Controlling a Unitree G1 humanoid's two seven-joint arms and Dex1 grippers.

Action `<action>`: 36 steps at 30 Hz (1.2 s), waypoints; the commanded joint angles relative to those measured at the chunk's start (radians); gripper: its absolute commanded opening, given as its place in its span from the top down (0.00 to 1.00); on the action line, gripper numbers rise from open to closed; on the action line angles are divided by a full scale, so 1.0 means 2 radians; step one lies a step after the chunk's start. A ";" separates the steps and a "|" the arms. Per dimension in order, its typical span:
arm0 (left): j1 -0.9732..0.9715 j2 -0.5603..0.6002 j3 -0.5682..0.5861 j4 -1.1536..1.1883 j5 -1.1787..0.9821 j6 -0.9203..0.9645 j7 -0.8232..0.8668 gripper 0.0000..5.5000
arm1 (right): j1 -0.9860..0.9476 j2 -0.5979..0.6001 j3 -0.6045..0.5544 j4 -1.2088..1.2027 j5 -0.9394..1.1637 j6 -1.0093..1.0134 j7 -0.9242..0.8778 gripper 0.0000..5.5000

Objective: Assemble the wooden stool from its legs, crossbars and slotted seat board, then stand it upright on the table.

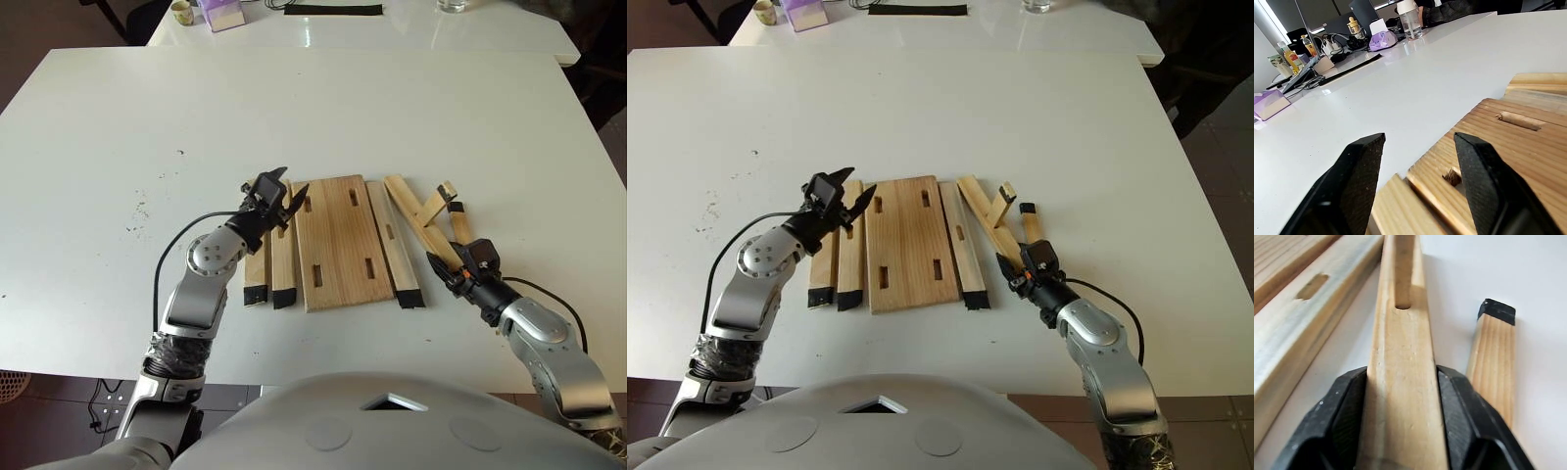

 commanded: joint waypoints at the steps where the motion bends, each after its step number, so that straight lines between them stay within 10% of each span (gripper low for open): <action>1: -0.005 0.001 -0.004 -0.003 0.004 0.004 -0.001 0.53 | -0.004 0.008 -0.003 0.003 0.001 0.010 -0.005 0.63; 10: -0.020 0.002 0.026 -0.005 -0.033 0.043 -0.011 0.53 | -0.065 0.041 -0.059 -0.043 0.067 0.004 -0.002 0.63; 24: -0.118 0.075 0.159 -0.147 -0.554 0.335 -0.156 0.26 | -0.194 -0.131 -0.191 -0.076 0.455 0.108 0.241 0.63; 36: -0.143 0.086 0.138 -0.162 -0.622 0.336 -0.176 0.26 | -0.232 -0.171 -0.143 -0.037 0.480 0.120 0.312 0.63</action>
